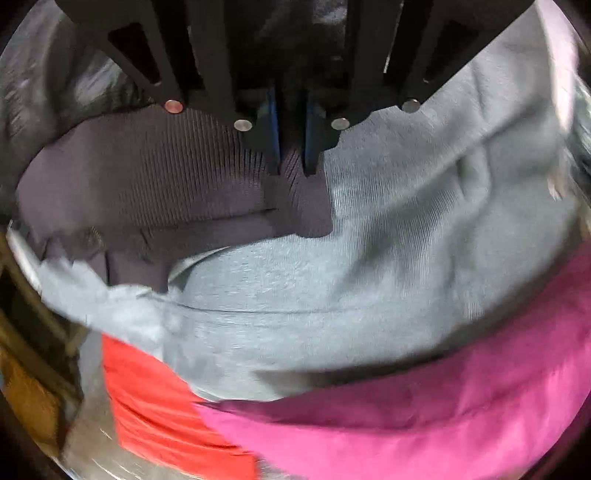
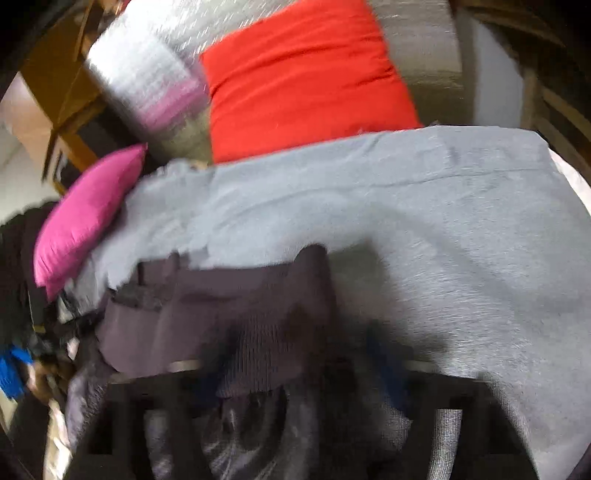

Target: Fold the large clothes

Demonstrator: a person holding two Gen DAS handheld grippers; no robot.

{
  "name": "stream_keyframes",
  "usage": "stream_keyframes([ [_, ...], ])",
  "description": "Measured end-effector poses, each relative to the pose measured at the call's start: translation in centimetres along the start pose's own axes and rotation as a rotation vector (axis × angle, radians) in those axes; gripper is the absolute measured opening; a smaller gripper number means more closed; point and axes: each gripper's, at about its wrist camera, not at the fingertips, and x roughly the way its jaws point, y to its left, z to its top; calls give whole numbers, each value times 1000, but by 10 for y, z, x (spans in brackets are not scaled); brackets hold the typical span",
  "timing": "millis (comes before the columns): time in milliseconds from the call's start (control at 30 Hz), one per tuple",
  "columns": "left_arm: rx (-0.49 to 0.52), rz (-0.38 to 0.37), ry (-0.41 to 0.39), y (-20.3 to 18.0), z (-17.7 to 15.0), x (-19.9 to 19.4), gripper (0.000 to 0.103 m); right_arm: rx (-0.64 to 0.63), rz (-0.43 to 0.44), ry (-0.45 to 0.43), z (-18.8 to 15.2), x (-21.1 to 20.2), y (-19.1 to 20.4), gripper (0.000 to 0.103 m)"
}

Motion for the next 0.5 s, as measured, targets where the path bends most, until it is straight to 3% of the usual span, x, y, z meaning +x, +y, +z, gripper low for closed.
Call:
stream_keyframes([
  [67,-24,26,-50,4,1,-12,9,-38,-44,-8,1,-3,10,15],
  [133,-113,66,-87,24,2,-16,8,-63,-61,-61,3,-19,14,14],
  [233,-170,116,11,39,-5,14,9,-2,-93,-122,12,-32,-6,13],
  [367,-149,141,9,34,-6,19,9,20,-163,-72,1,2,-16,13],
  [500,-126,167,9,16,9,38,14,58,-151,-75,-4,7,-23,13],
])
